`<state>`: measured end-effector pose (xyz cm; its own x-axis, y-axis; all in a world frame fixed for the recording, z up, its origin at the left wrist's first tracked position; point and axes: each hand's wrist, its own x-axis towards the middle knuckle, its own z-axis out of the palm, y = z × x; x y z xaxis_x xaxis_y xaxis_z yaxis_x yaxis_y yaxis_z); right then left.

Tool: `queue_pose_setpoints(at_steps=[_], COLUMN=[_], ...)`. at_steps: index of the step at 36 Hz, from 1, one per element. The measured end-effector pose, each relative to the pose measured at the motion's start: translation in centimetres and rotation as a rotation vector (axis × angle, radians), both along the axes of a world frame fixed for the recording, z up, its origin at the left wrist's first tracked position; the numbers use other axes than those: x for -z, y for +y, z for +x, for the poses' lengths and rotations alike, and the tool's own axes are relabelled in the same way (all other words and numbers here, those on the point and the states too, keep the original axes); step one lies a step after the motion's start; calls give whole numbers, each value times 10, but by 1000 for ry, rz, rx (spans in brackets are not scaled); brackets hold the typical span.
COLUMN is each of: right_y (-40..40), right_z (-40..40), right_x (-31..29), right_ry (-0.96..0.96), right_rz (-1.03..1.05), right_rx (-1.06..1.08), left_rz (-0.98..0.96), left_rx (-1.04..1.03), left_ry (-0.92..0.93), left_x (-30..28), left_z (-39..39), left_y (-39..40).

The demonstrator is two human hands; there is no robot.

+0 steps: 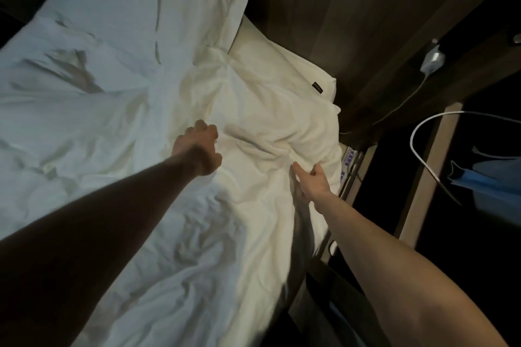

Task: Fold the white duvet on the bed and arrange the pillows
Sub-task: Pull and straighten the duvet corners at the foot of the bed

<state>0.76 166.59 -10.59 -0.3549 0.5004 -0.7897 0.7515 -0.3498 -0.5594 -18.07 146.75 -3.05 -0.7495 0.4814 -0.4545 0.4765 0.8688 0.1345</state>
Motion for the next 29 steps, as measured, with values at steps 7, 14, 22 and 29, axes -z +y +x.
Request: queue_pose_setpoints(at_steps=[7, 14, 22, 29], right_y=[-10, -23, -22, -40], right_z=[-32, -52, -51, -71], right_x=[23, 63, 67, 16], right_ry=[-6, -81, 26, 258], right_rz=[55, 48, 41, 339], right_rx=[-143, -183, -89, -28], left_rz=[-86, -28, 198, 469], left_rx=[-112, -309, -312, -560], left_ry=[-19, -56, -40, 475], left_x=[21, 44, 38, -17], left_z=[-22, -59, -93, -119], left_y=[-57, -73, -57, -74])
